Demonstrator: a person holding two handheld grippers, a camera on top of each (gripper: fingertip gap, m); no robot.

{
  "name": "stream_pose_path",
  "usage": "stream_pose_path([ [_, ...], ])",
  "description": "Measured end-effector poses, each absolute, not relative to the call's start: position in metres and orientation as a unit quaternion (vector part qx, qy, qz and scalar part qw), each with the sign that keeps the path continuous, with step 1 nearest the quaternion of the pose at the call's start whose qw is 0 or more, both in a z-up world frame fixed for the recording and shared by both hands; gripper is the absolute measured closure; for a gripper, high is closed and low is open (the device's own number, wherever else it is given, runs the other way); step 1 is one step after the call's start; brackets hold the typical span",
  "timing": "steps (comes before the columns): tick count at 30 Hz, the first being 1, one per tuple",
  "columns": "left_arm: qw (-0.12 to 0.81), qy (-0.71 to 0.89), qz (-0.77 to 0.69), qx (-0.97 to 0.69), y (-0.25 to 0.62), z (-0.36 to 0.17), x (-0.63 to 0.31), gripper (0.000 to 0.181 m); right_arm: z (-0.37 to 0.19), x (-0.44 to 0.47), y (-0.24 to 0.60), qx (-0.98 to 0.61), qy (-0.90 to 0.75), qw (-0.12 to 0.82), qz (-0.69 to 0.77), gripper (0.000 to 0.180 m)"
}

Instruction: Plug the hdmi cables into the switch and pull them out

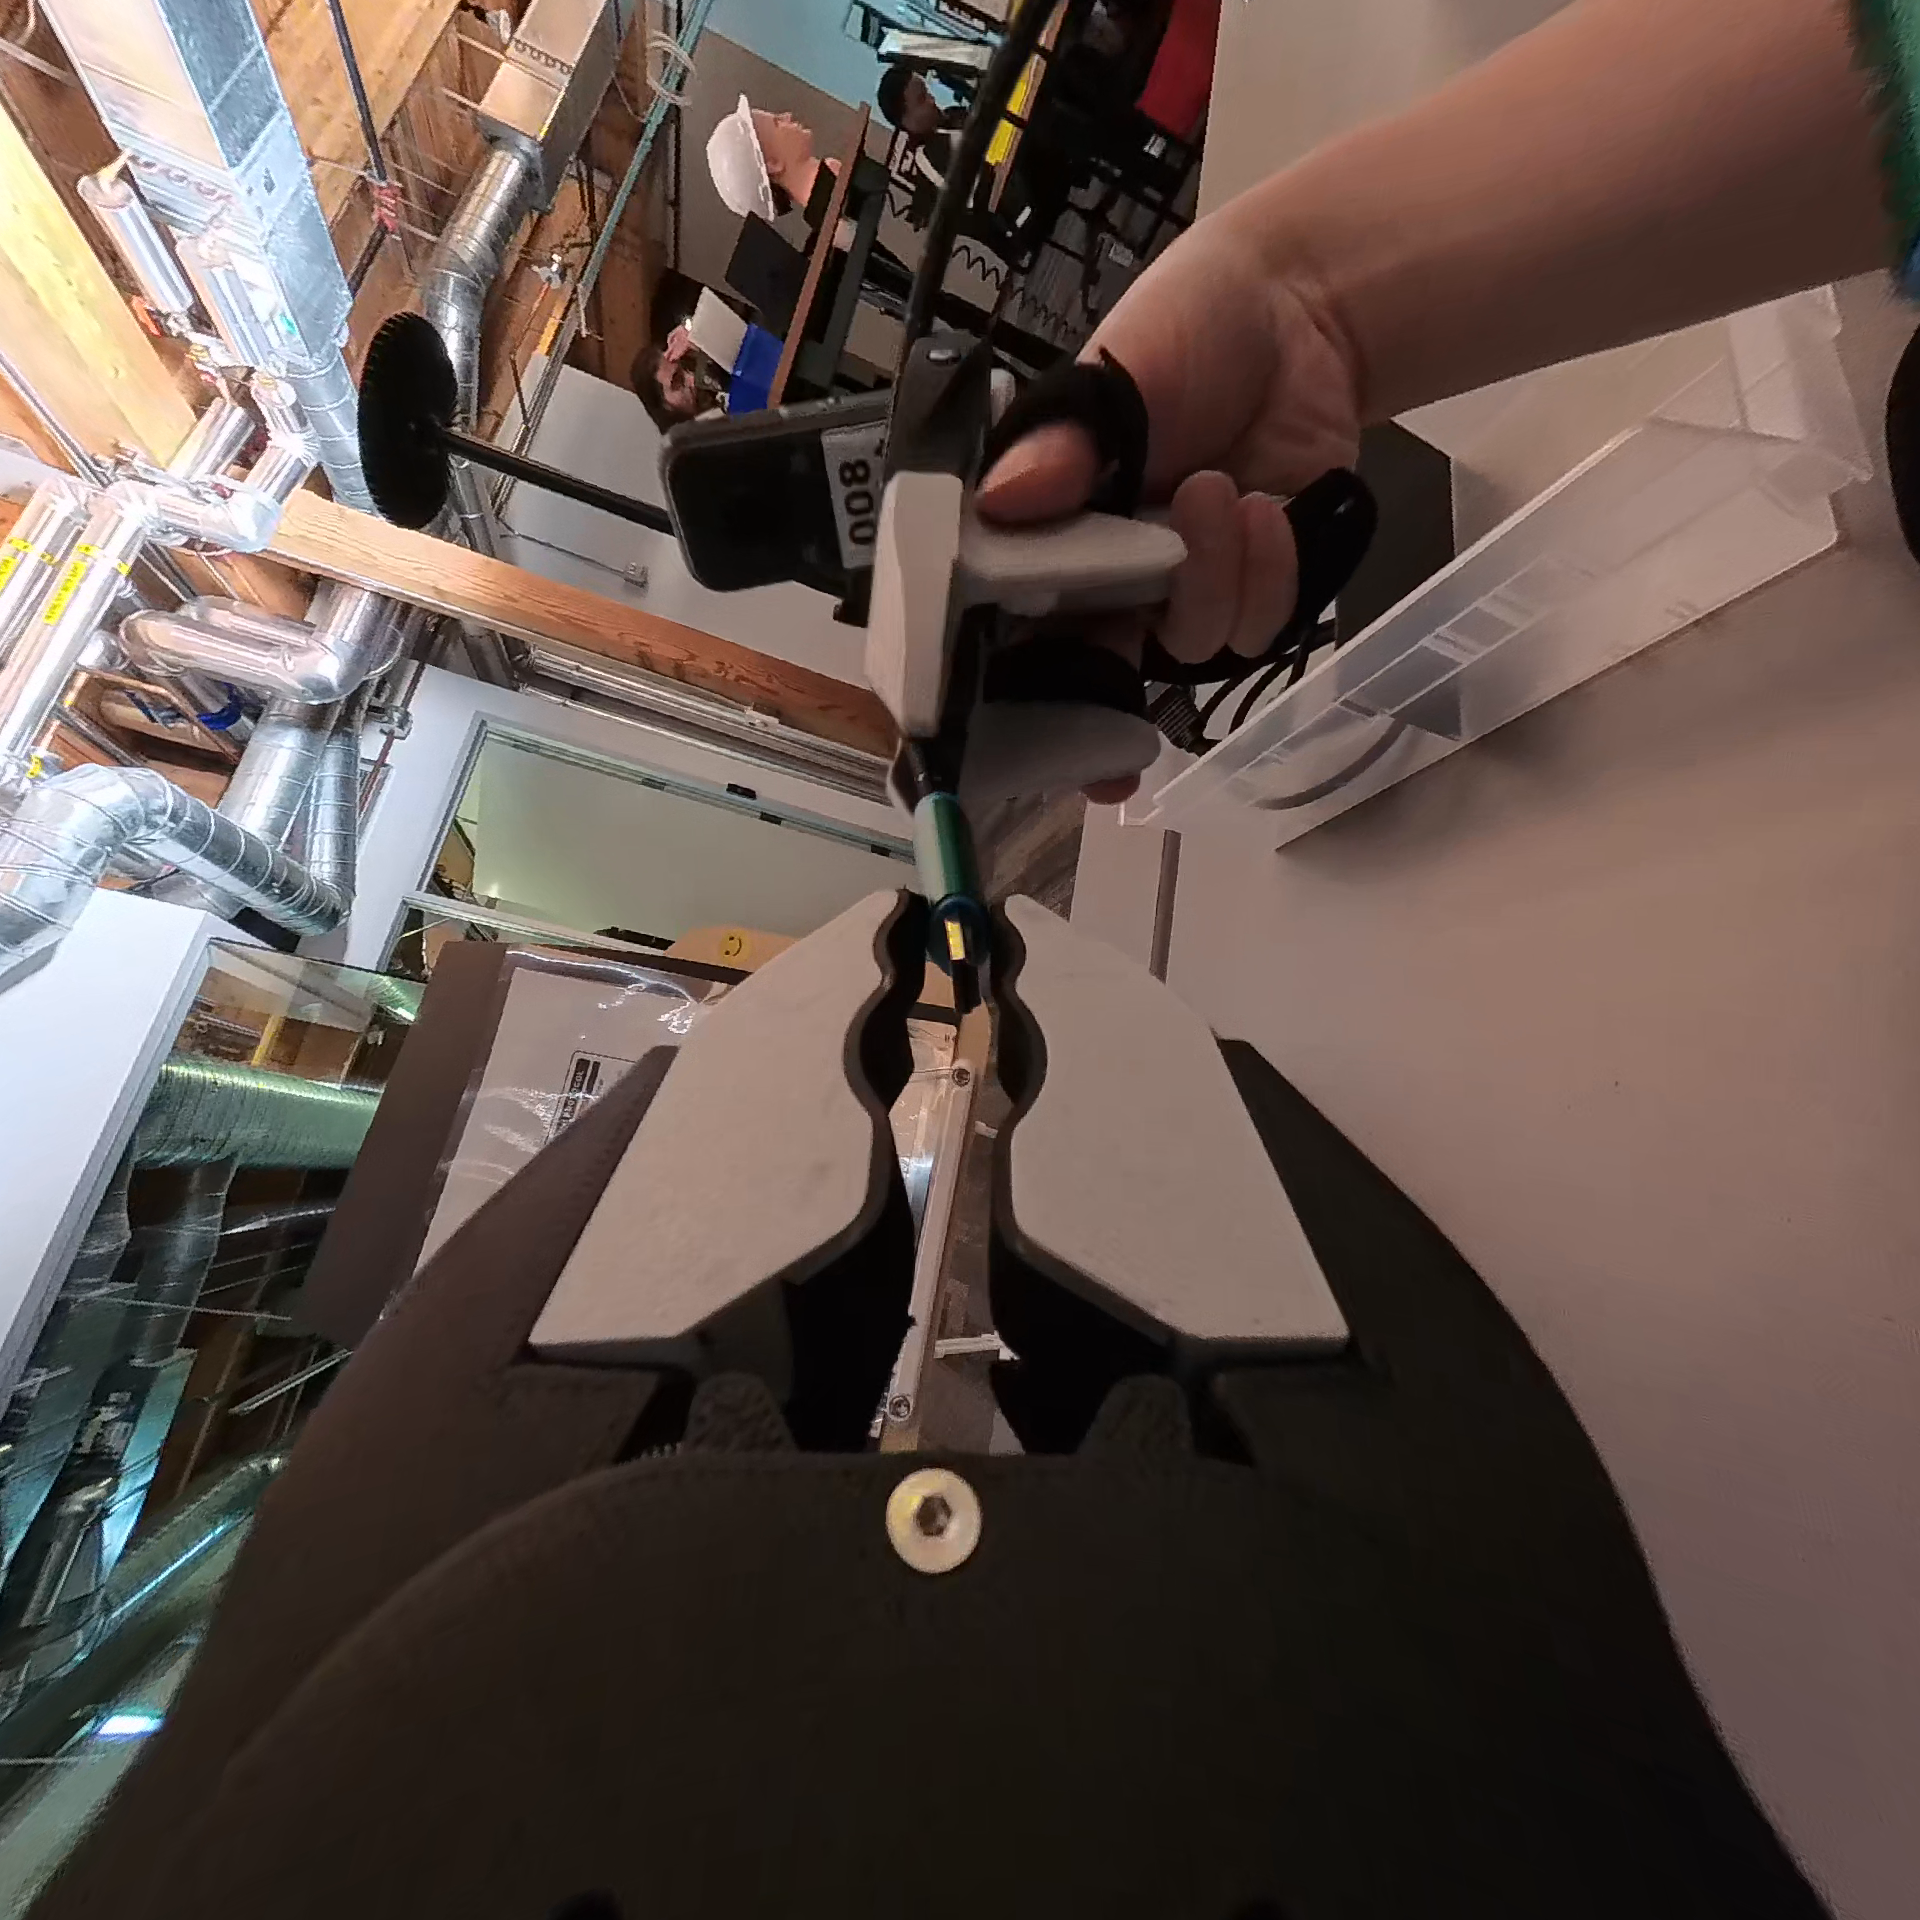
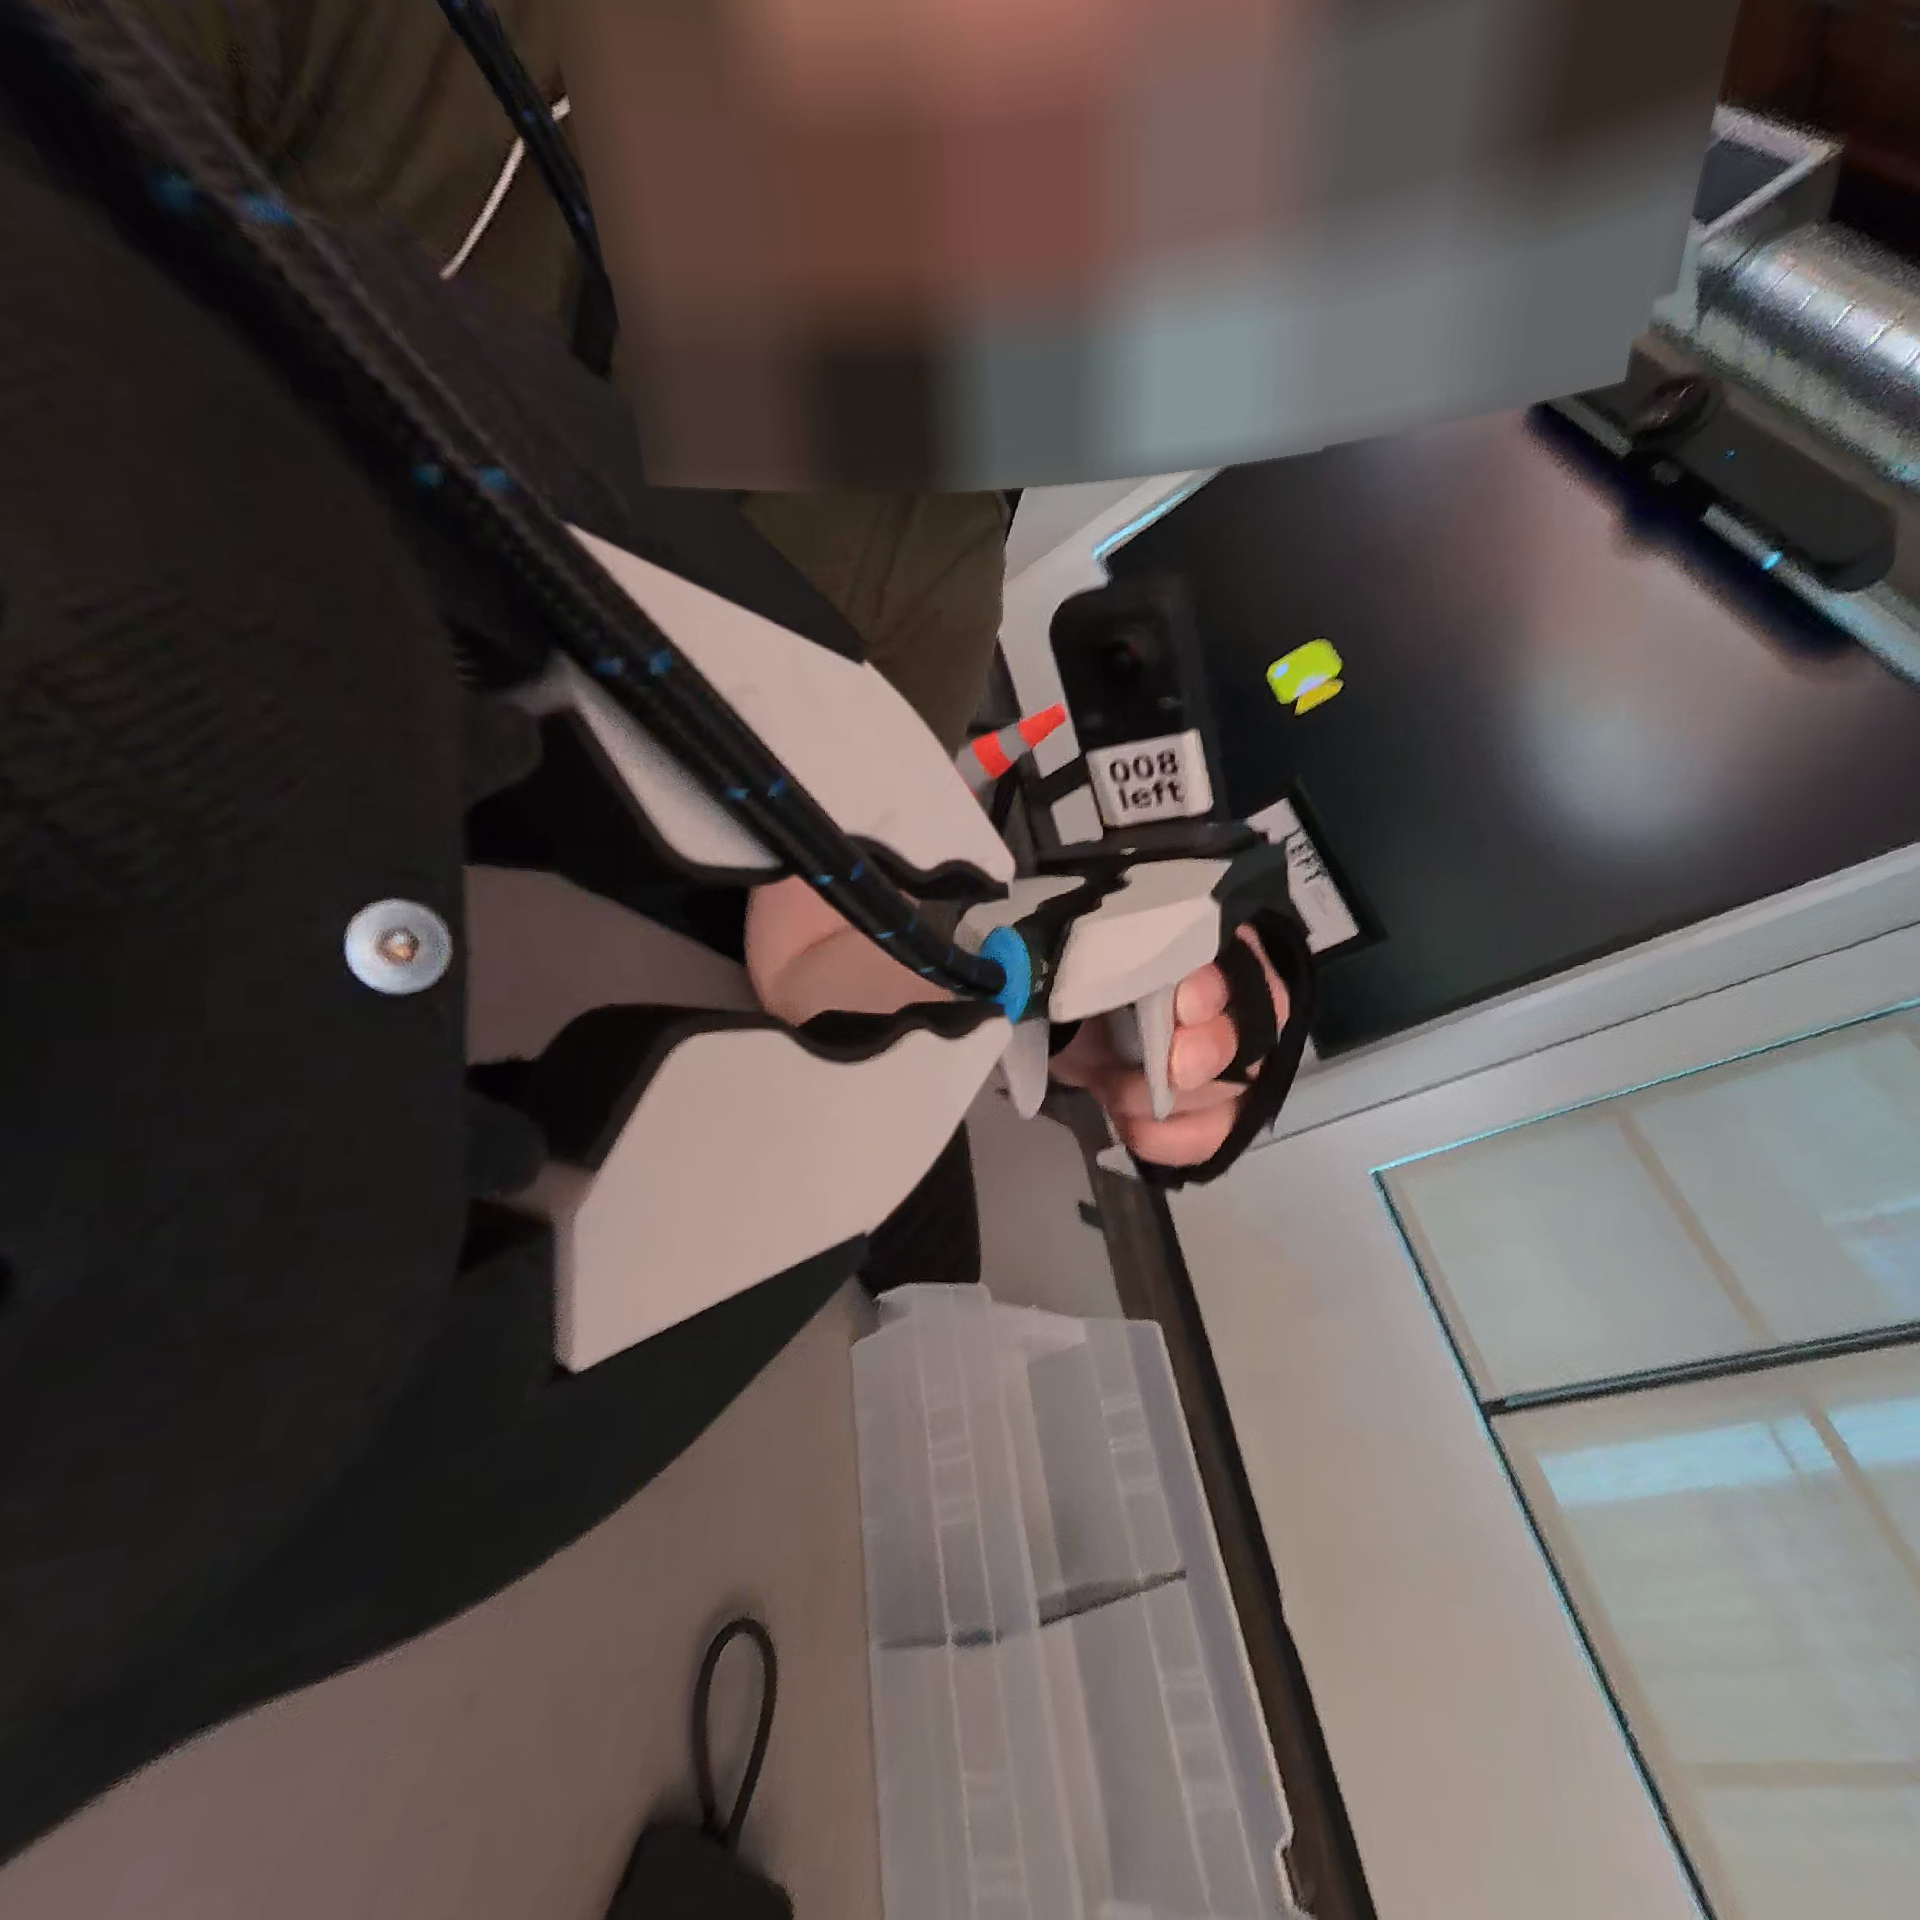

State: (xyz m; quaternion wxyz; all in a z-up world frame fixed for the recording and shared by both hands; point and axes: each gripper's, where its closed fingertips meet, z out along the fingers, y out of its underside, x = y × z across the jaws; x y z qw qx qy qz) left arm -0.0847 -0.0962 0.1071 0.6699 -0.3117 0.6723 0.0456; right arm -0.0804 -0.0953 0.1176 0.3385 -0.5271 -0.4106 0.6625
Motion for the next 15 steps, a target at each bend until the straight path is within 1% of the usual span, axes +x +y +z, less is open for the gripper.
stream_pose_path([
  [3, 0.666, 0.676, 0.046, -0.313, -0.096, 0.105, -0.085, 0.17, 0.114, -0.081, -0.092, -0.54, -0.41, 0.34, 0.652, 0.17],
  [11, 0.655, 0.683, 0.067, -0.316, -0.091, 0.099, -0.086, 0.17, 0.105, -0.081, -0.086, -0.559, -0.41, 0.337, 0.637, 0.173],
  [15, 0.66, 0.667, 0.038, -0.343, -0.086, 0.101, -0.085, 0.17, 0.107, -0.081, -0.081, -0.556, -0.41, 0.356, 0.629, 0.173],
])
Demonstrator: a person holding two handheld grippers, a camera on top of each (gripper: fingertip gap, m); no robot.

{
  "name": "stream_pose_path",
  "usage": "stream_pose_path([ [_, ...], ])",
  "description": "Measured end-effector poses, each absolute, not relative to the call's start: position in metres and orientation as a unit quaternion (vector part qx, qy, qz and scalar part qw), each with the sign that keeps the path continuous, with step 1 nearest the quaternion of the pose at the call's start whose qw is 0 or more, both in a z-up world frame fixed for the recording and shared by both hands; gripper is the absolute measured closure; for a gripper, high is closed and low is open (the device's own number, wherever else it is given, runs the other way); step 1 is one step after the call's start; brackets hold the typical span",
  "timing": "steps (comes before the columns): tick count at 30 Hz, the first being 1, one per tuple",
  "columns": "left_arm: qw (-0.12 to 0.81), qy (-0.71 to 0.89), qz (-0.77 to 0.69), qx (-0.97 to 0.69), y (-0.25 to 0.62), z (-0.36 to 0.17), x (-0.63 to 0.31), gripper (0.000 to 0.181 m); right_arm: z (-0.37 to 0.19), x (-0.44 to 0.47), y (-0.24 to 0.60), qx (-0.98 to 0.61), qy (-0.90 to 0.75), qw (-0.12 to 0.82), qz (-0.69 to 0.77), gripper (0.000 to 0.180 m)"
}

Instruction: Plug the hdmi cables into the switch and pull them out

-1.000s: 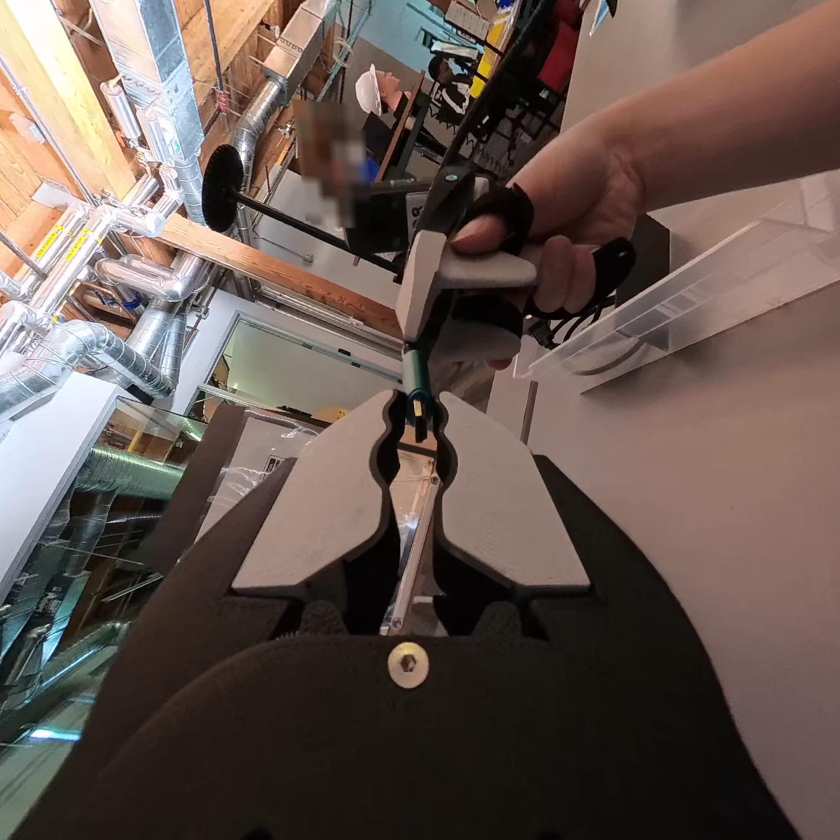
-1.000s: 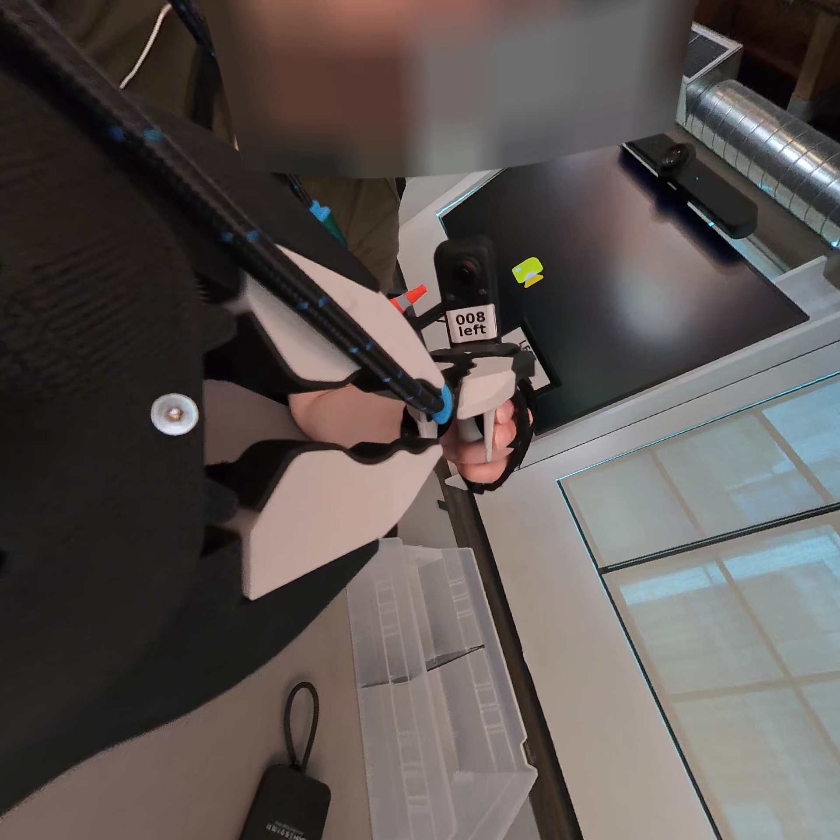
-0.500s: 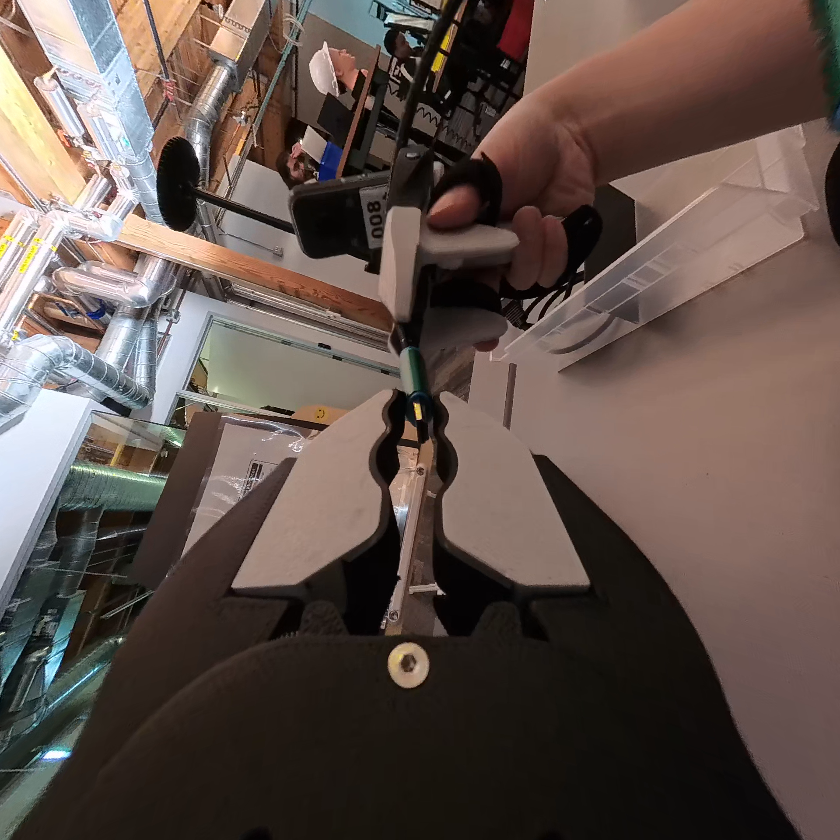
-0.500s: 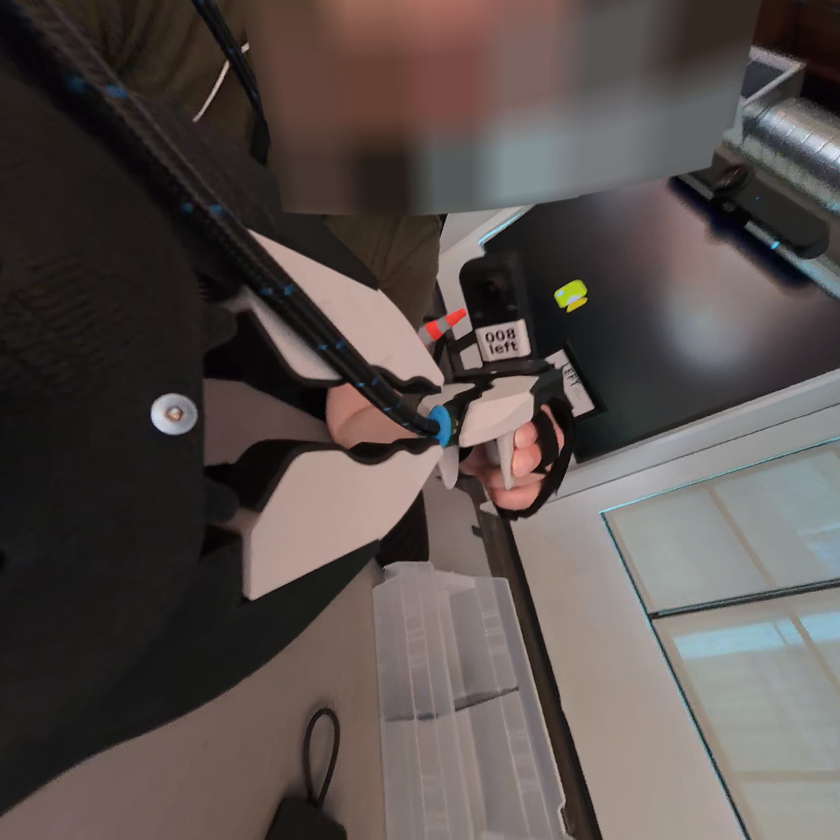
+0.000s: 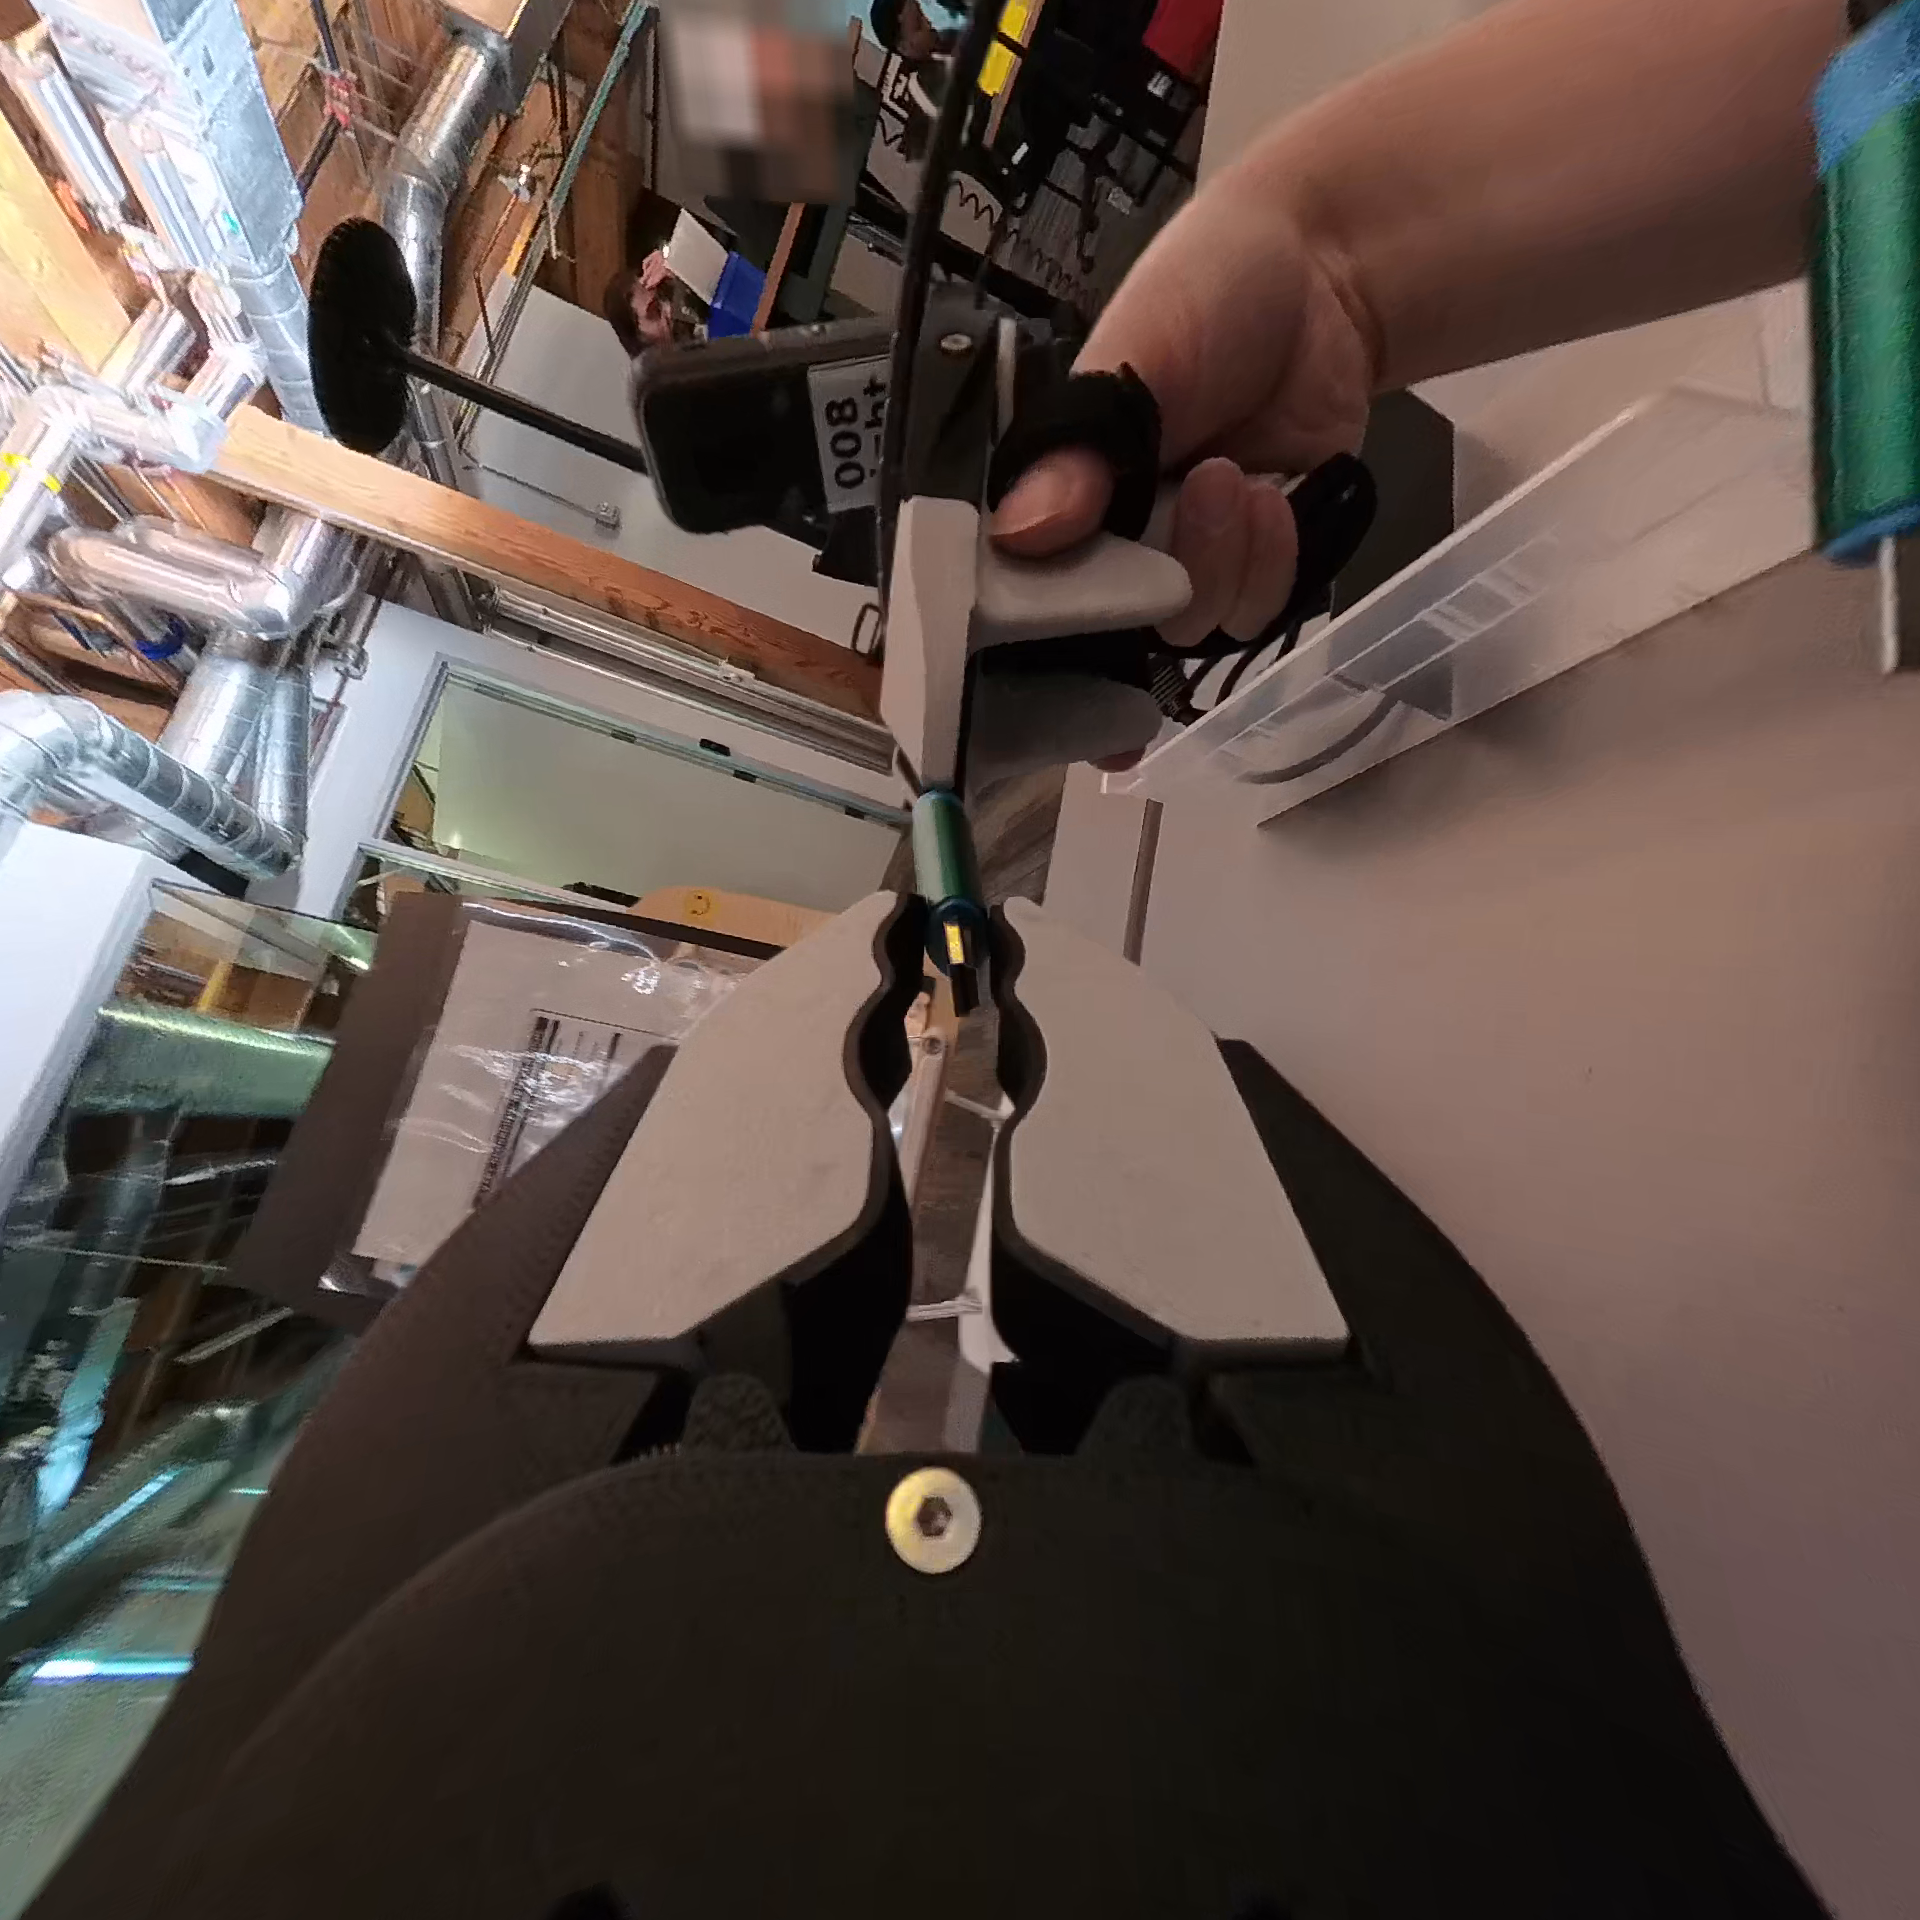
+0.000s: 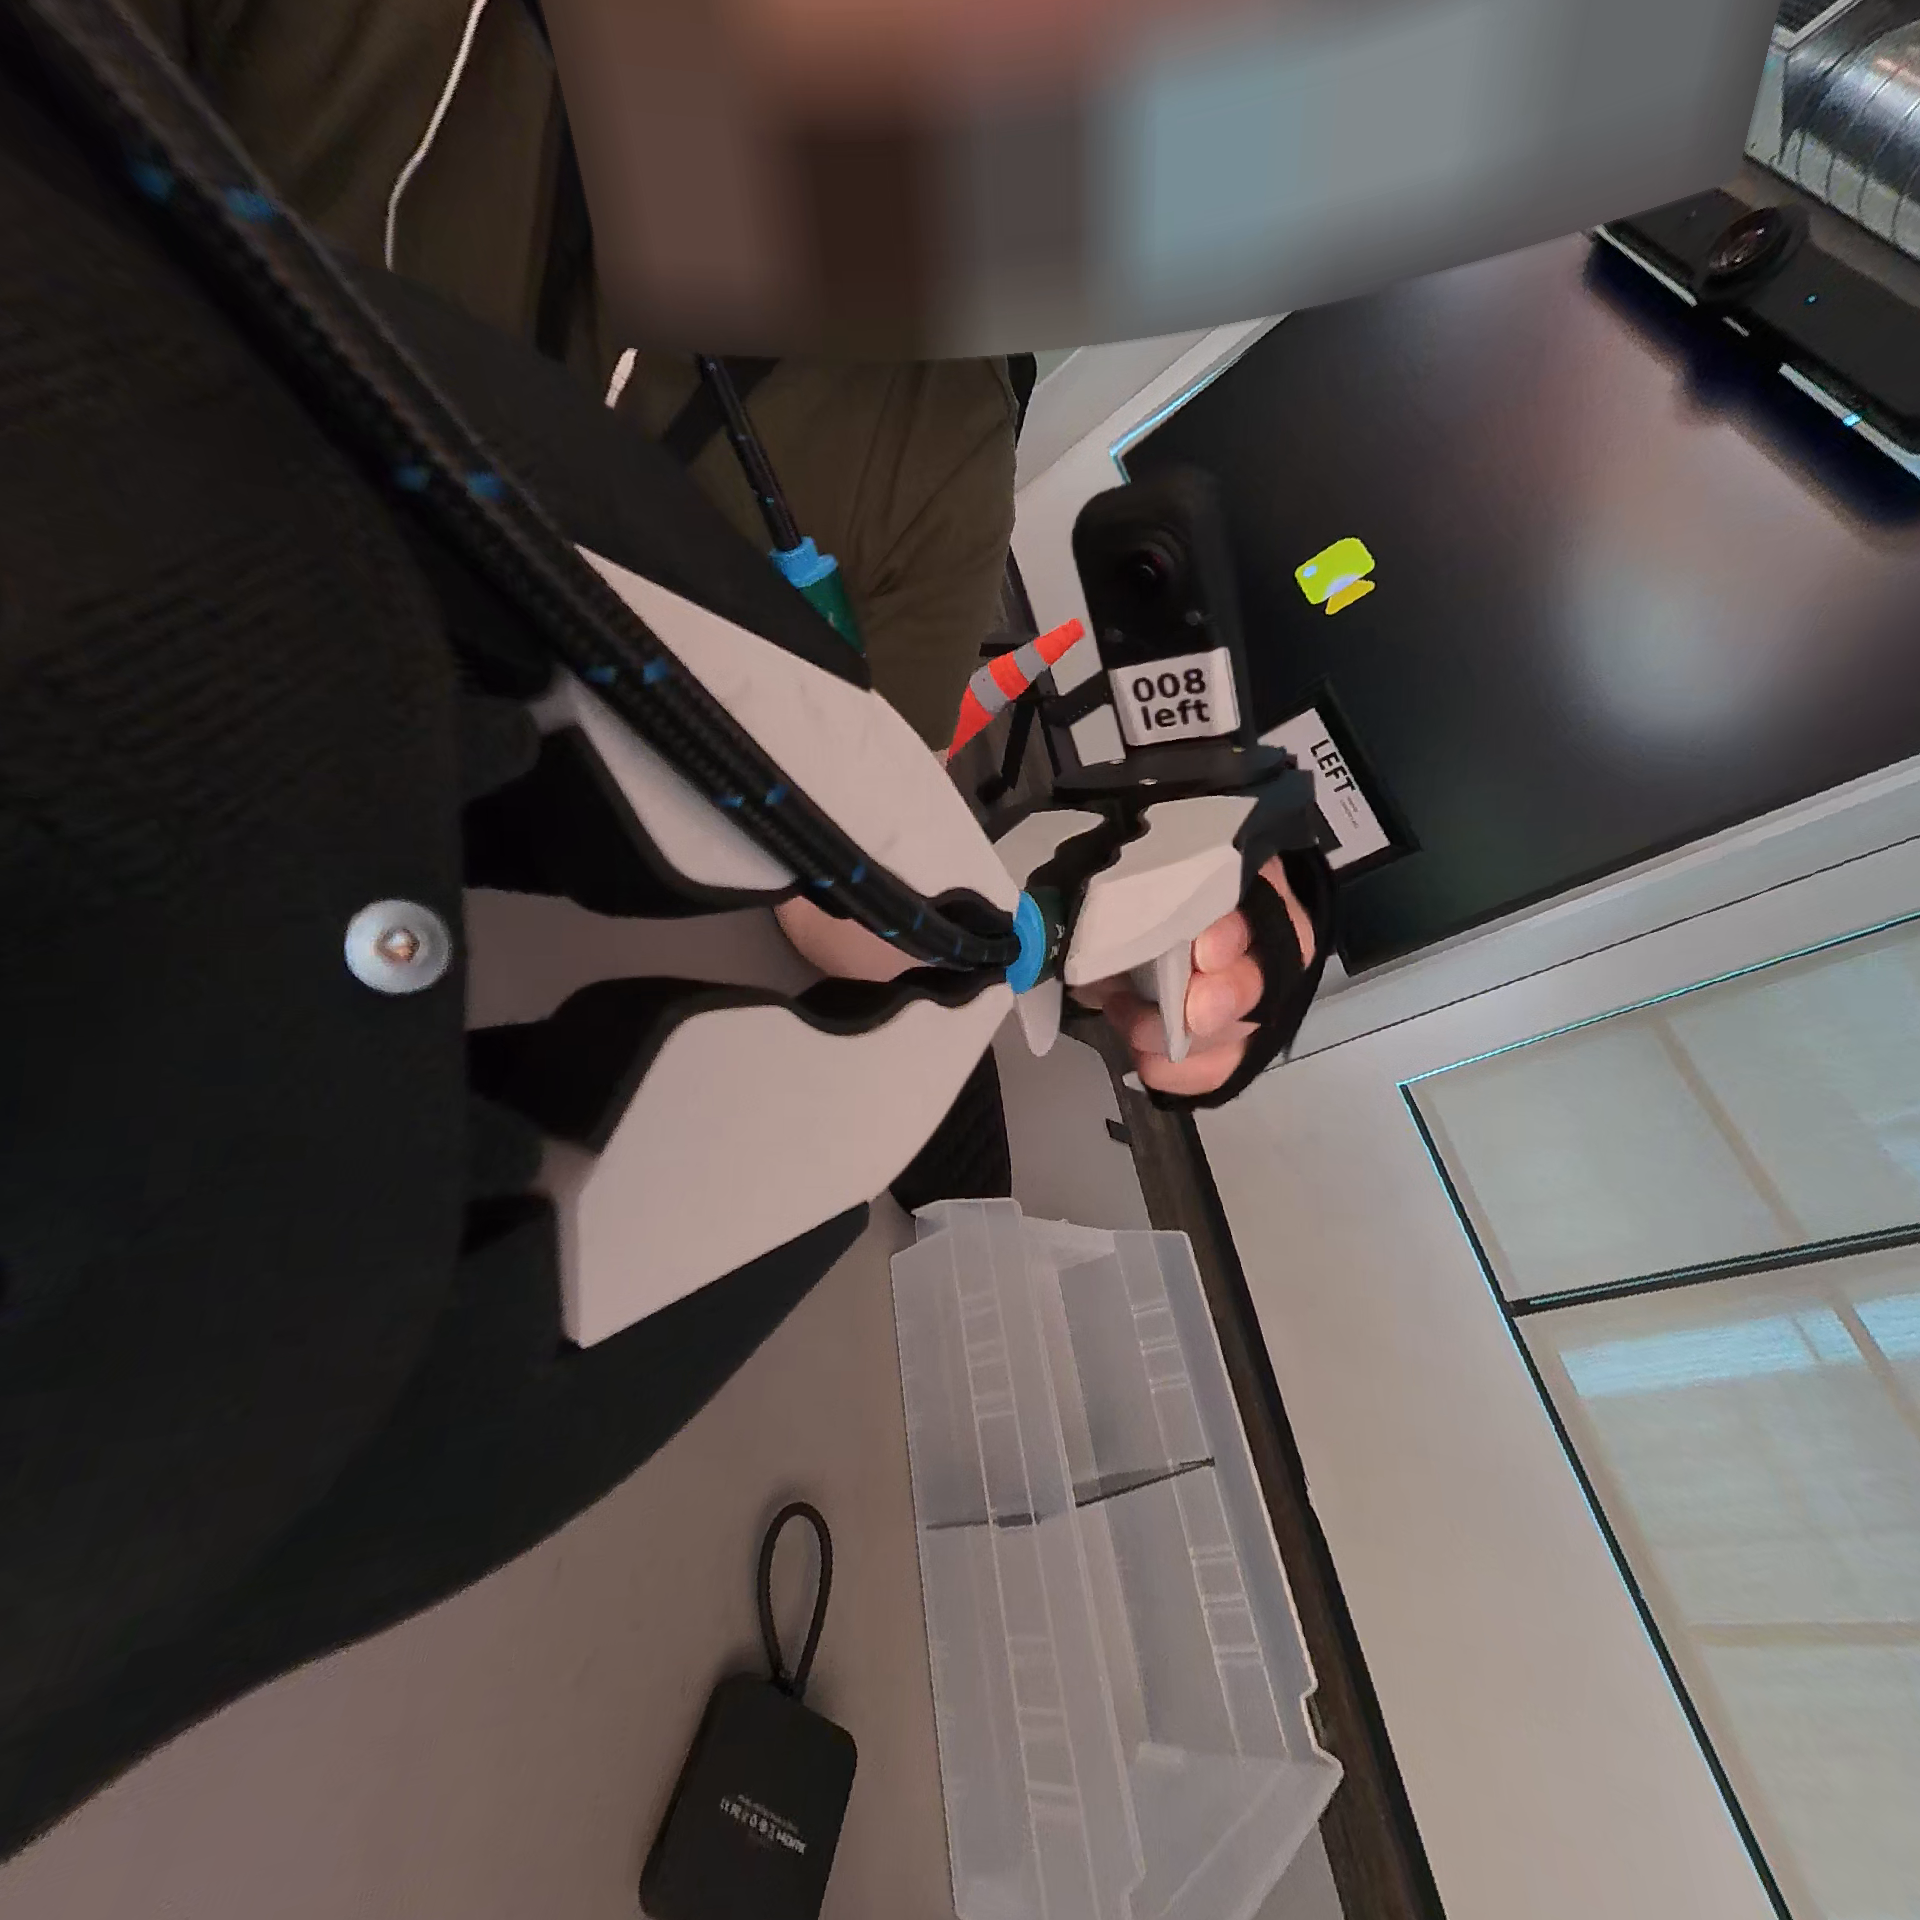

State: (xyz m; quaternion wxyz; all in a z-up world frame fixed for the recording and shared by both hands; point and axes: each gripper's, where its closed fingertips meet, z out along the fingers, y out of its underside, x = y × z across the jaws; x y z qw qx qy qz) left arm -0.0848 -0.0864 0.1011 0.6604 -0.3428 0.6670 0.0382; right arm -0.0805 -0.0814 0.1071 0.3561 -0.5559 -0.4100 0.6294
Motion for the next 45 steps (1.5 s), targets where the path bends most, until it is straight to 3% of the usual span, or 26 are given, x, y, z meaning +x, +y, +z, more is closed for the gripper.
stream_pose_path([
  [3, 0.669, 0.652, 0.008, -0.356, -0.084, 0.105, -0.085, 0.17, 0.112, -0.078, -0.079, -0.55, -0.408, 0.374, 0.626, 0.173],
  [7, 0.658, 0.637, -0.031, -0.4, -0.075, 0.108, -0.096, 0.151, 0.115, -0.067, -0.071, -0.552, -0.399, 0.403, 0.612, 0.173],
  [11, 0.611, 0.611, -0.076, -0.498, -0.046, 0.094, -0.117, 0.152, 0.12, -0.054, -0.067, -0.548, -0.396, 0.429, 0.599, 0.173],
  [15, 0.527, 0.563, -0.082, -0.631, 0.008, 0.045, -0.13, 0.133, 0.128, -0.044, -0.068, -0.539, -0.398, 0.455, 0.587, 0.173],
  [18, 0.451, 0.483, -0.014, -0.75, 0.059, 0.001, -0.154, 0.135, 0.132, -0.039, -0.073, -0.537, -0.409, 0.47, 0.569, 0.173],
  [25, 0.338, 0.407, 0.009, -0.848, 0.102, -0.087, -0.165, 0.101, 0.134, -0.034, -0.075, -0.538, -0.414, 0.477, 0.559, 0.173],
  [28, 0.297, 0.384, 0.028, -0.874, 0.112, -0.119, -0.177, 0.105, 0.134, -0.032, -0.077, -0.534, -0.414, 0.472, 0.566, 0.173],
  [33, 0.233, 0.37, 0.005, -0.9, 0.111, -0.148, -0.185, 0.097, 0.134, -0.031, -0.077, -0.533, -0.415, 0.474, 0.565, 0.173],
  [45, 0.225, 0.347, -0.045, -0.909, 0.113, -0.153, -0.186, 0.113, 0.128, -0.033, -0.072, -0.54, -0.413, 0.466, 0.566, 0.173],
])
